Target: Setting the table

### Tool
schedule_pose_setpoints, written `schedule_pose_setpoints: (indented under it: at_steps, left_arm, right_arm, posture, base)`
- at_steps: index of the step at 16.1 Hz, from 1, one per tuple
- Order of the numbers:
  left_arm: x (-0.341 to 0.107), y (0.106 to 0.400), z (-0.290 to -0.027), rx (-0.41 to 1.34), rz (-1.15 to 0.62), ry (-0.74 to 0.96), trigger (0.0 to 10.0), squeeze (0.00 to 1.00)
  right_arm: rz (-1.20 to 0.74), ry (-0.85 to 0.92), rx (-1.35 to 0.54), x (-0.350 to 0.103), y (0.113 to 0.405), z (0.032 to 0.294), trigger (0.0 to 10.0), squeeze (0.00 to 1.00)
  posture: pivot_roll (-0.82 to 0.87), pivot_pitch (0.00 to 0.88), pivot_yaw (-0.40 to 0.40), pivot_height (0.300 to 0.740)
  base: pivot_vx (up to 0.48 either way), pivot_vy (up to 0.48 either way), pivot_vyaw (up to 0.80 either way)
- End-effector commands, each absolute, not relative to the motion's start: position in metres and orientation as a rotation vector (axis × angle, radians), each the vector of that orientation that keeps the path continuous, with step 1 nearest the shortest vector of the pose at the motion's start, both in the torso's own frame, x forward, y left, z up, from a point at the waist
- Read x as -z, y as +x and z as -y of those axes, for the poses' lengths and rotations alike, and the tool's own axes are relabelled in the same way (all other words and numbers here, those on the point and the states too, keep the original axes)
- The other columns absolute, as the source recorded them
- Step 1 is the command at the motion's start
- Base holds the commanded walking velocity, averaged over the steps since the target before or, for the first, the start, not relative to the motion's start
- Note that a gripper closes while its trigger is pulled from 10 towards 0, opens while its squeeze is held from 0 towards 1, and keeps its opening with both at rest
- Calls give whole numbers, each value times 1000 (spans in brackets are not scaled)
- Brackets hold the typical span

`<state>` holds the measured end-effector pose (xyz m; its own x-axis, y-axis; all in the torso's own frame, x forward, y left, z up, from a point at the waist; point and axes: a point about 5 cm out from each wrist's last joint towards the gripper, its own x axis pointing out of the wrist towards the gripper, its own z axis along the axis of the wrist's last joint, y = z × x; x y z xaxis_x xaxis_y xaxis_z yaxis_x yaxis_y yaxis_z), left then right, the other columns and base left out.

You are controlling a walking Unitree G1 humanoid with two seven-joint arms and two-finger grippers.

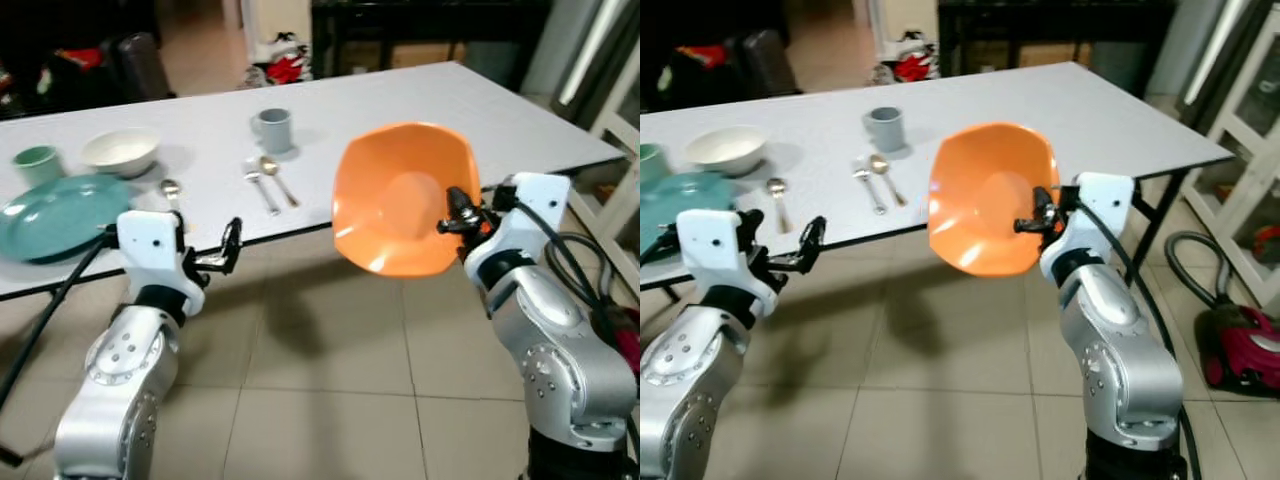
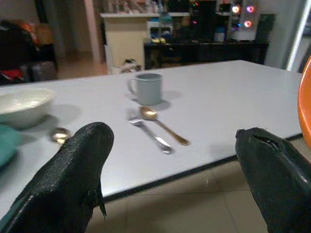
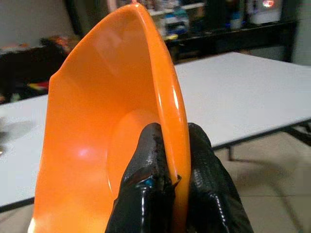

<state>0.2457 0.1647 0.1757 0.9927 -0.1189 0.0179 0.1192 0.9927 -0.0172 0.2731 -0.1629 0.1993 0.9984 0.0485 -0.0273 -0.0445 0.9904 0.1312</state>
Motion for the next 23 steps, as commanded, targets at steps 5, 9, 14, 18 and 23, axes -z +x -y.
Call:
schedule_pose_setpoints:
  at_steps: [5,9,14,18,23]
  left_arm:
    - [-180,249,-165,108,36,-5,10000,0]
    - [-183,251,-165,99,47,-2,10000,0]
    - [-180,248,-166,95,35,-7,10000,0]
    - [-179,245,-169,94,28,-1,10000,0]
    - [-179,242,-170,85,27,6,10000,0]
  right_arm:
    - [-6,139,-57,-207,277,163,10000,0]
    - [-17,137,-96,-207,277,156,10000,0]
    - [-42,150,-91,-201,269,154,10000,0]
    - [-49,157,-107,-200,268,150,10000,0]
    - [-42,108,-170,-202,268,144,10000,0]
  posture:
    - [-89,0,25,740]
    - [-103,1,17,740]
    - [-111,18,27,740]
    - [-96,15,29,740]
    - [-81,0,14,740]
  base:
    - [355,0,-597]
    - [359,0,0]
    - [356,0,0]
    - [358,0,0]
    - [361,0,0]
